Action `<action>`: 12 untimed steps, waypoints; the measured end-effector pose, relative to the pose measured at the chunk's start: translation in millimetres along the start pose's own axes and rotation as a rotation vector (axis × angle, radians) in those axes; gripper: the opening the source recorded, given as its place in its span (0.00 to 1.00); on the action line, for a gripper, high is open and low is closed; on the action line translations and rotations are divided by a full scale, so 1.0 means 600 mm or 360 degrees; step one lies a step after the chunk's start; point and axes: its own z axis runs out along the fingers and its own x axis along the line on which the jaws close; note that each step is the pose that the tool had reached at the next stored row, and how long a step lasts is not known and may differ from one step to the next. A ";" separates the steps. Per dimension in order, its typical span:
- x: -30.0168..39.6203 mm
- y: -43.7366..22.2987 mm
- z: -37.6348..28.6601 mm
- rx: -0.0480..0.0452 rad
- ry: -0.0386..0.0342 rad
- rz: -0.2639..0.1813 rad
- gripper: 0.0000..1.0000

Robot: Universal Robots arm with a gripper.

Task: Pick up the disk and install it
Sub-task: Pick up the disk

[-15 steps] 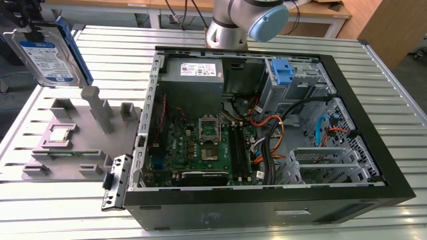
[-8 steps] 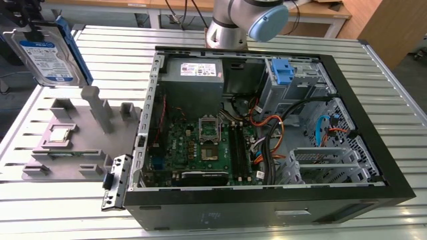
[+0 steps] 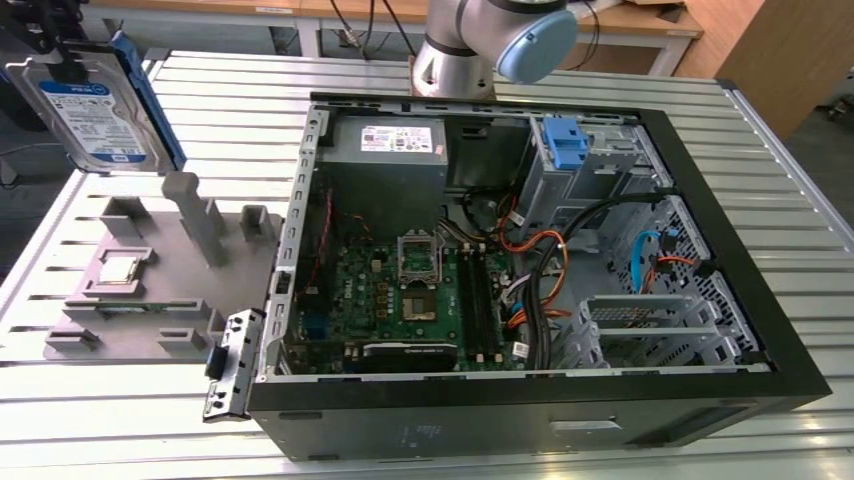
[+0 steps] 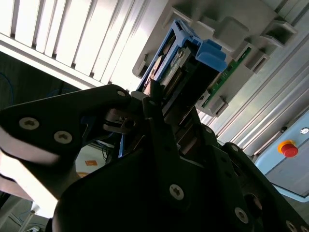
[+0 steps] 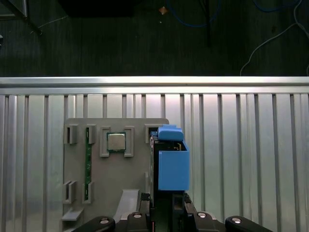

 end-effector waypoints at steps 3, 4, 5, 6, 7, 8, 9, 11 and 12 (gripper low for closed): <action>0.000 0.000 0.000 0.0000 0.0000 0.0000 0.35; 0.000 0.000 0.000 0.0000 0.0000 0.0000 0.35; 0.000 0.000 0.000 0.0000 0.0000 0.0000 0.35; 0.000 0.000 0.000 0.0000 0.0000 0.0000 0.35; 0.000 0.000 0.000 0.0000 0.0000 0.0000 0.35; 0.000 0.000 -0.001 -0.0001 0.0000 0.0000 0.35; 0.000 0.000 -0.002 -0.0001 0.0000 0.0000 0.35; 0.000 0.000 -0.005 0.0000 0.0000 0.0000 0.35; 0.000 0.000 -0.007 0.0000 0.0000 0.0000 0.35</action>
